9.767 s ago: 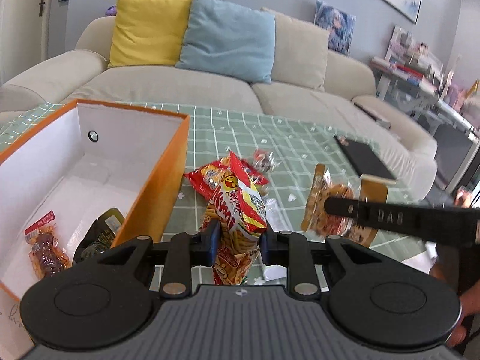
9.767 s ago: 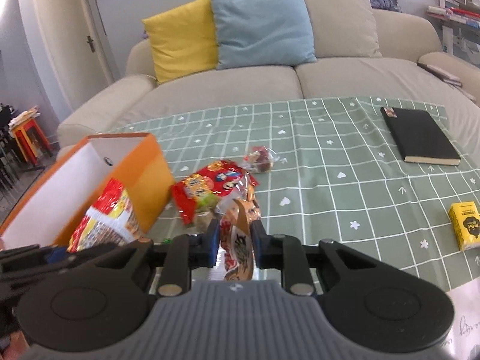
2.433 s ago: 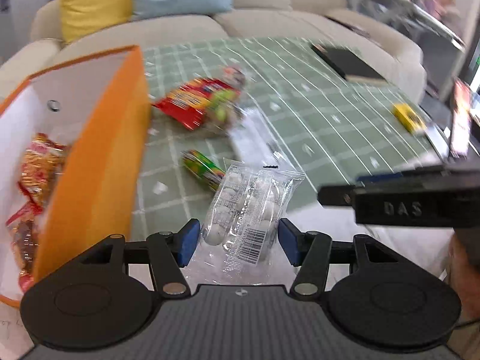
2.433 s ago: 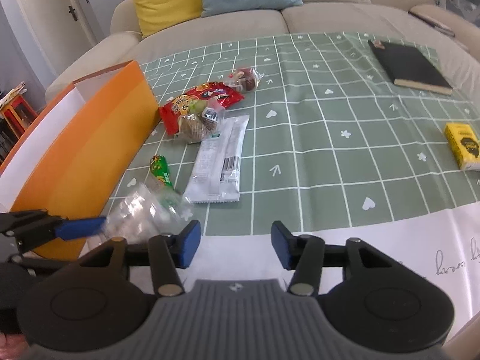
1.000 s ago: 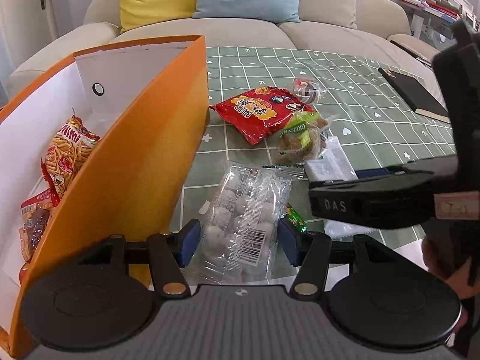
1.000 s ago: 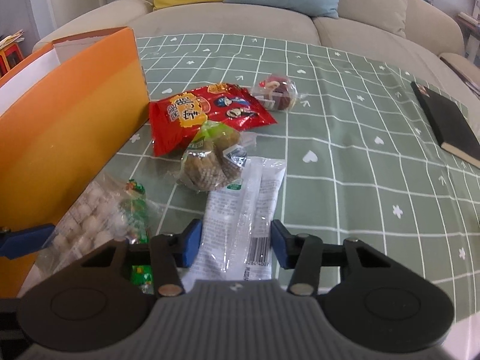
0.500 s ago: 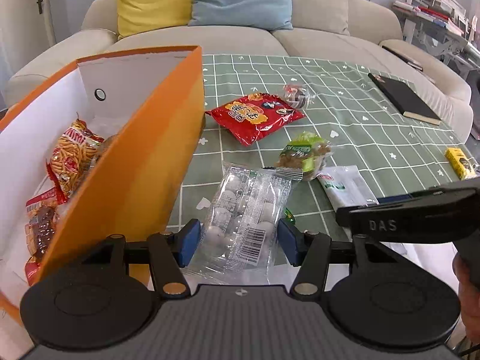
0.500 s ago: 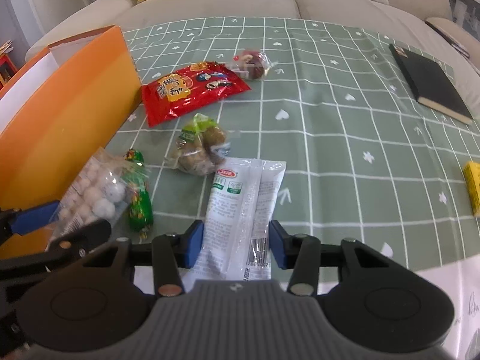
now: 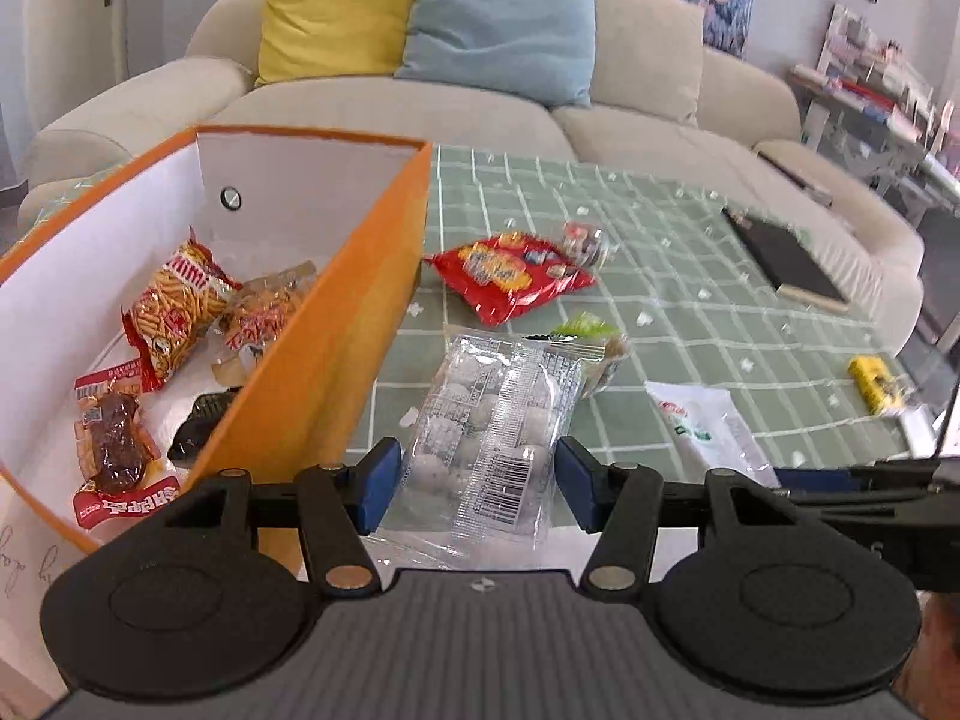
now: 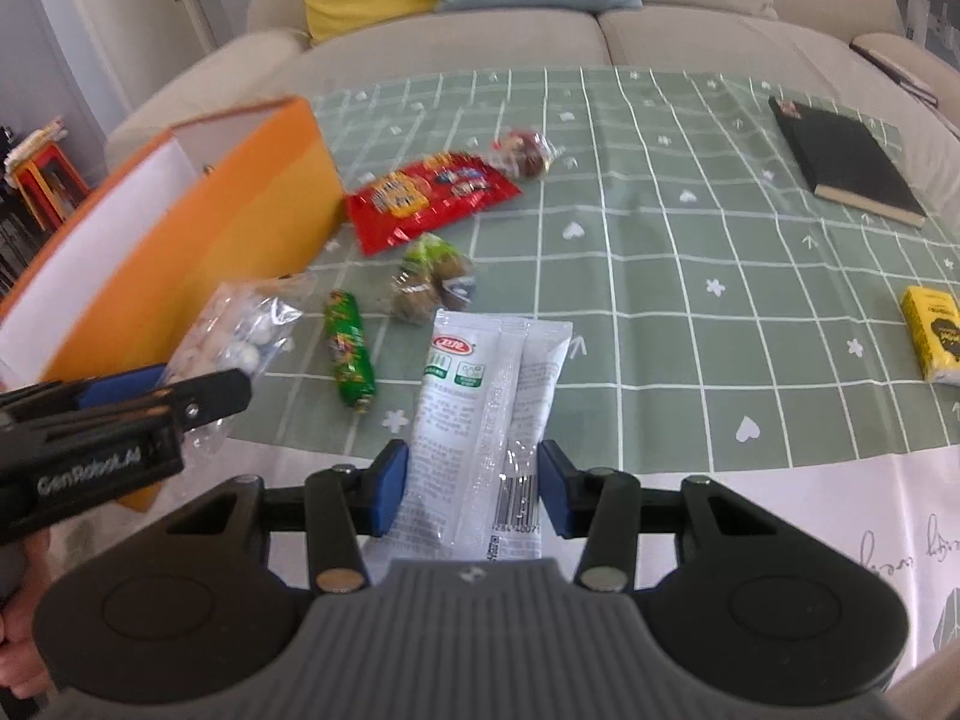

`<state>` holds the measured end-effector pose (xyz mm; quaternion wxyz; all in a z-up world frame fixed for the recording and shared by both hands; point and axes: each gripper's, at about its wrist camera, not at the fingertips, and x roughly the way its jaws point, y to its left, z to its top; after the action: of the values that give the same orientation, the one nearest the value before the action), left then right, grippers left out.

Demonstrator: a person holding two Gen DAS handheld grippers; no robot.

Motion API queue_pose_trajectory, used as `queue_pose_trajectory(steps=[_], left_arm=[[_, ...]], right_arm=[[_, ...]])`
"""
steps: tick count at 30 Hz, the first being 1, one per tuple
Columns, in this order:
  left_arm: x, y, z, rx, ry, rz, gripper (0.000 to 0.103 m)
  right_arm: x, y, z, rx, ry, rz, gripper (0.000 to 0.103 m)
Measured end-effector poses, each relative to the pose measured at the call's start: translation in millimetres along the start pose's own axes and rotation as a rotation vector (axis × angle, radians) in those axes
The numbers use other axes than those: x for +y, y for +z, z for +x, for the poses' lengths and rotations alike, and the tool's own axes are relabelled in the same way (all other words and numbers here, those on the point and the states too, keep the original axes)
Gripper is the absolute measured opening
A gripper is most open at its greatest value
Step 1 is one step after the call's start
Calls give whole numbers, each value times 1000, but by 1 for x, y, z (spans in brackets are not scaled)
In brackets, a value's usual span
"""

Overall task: Organize snacks
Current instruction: 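Carry both packets over the orange box and open both tools to drop them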

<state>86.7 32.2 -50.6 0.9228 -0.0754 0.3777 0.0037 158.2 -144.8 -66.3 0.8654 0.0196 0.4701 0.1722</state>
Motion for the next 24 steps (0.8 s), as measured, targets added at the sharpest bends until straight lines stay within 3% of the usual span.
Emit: queue_pose_trajectory(steps=[7,13,24], left_arm=[[6,12,-38,-81,-16,-61,64],[29,37,-61,-98,41,-109,64],[108,97,-47,-54,123,-227,64]], right_arm=[[13,8,-38,-92,68,1,44],[42,39,-55,-152,157,-45,45],[117,114,-22,-127,328,-114,45]])
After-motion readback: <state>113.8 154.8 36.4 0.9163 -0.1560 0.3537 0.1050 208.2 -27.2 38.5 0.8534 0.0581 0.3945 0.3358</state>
